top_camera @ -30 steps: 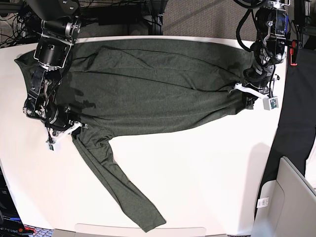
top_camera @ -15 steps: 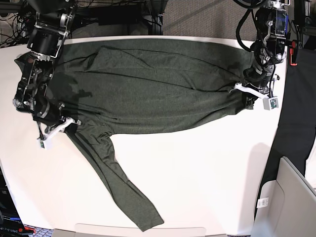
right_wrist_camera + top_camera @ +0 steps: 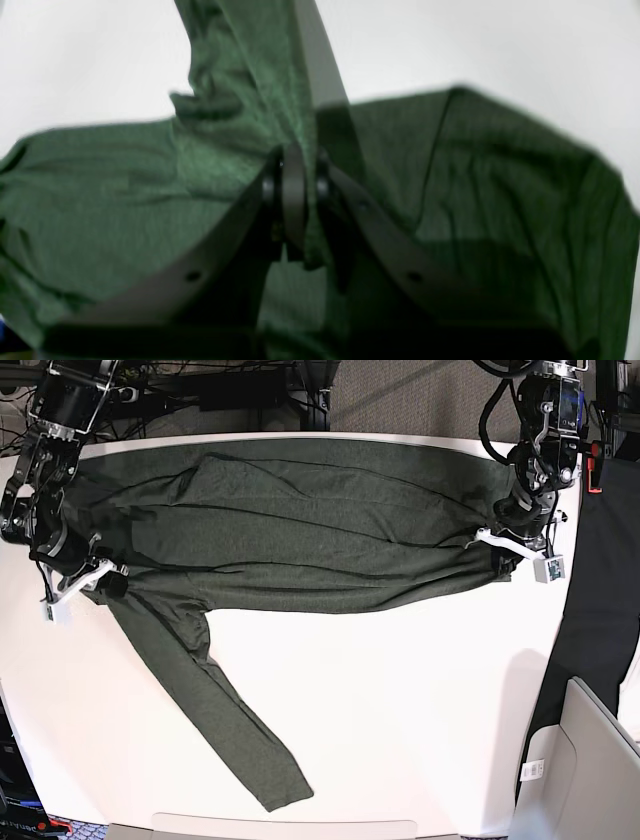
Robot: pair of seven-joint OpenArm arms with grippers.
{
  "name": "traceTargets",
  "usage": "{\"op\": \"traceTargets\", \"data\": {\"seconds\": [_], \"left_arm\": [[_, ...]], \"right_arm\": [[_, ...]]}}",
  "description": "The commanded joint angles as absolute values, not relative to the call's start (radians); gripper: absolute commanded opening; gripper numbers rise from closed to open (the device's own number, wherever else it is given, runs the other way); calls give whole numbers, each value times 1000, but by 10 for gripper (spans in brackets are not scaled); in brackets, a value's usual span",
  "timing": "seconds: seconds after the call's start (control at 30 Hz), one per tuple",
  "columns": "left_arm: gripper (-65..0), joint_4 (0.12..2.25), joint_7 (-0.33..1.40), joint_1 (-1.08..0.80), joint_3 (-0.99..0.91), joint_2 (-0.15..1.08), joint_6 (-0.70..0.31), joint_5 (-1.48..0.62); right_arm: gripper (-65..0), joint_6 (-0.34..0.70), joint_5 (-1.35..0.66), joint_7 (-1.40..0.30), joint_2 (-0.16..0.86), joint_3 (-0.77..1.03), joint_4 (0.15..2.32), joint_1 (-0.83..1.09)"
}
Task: Fold the T-shirt properly
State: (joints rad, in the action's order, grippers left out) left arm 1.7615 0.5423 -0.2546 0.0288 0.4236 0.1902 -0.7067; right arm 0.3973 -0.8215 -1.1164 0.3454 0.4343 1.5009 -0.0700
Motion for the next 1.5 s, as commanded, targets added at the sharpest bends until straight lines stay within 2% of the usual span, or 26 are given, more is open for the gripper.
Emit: {"op": "traceTargets", "data": {"seconds": [0.0, 0.4, 0.83, 1.03, 1.13, 1.37, 1.47], "left_arm": [[-650, 1781, 516, -245, 19, 435, 185, -704], [-650, 1781, 516, -246, 22, 435, 185, -704], [-648, 1781, 532, -251, 28, 443, 185, -704], [-579, 1781, 679, -242, 28, 443, 185, -704], [-558, 1781, 688, -242, 27, 443, 185, -704], [-436, 1781, 685, -242, 21, 443, 186, -702], [-414, 1782, 682, -242, 18, 443, 188, -702]], "right_arm": [[-647, 400, -852, -1096, 377, 473, 1534, -74], [-647, 400, -947, -1096, 470, 601, 1546, -15], [-647, 400, -944, -1096, 473, 601, 1546, -12], [-647, 400, -938, -1096, 472, 601, 1546, 2], [-647, 398, -901, -1095, 469, 601, 1546, -4], [-647, 395, -878, -1092, 449, 601, 1570, -7], [-646, 394, -877, -1092, 446, 601, 1570, -7]]}}
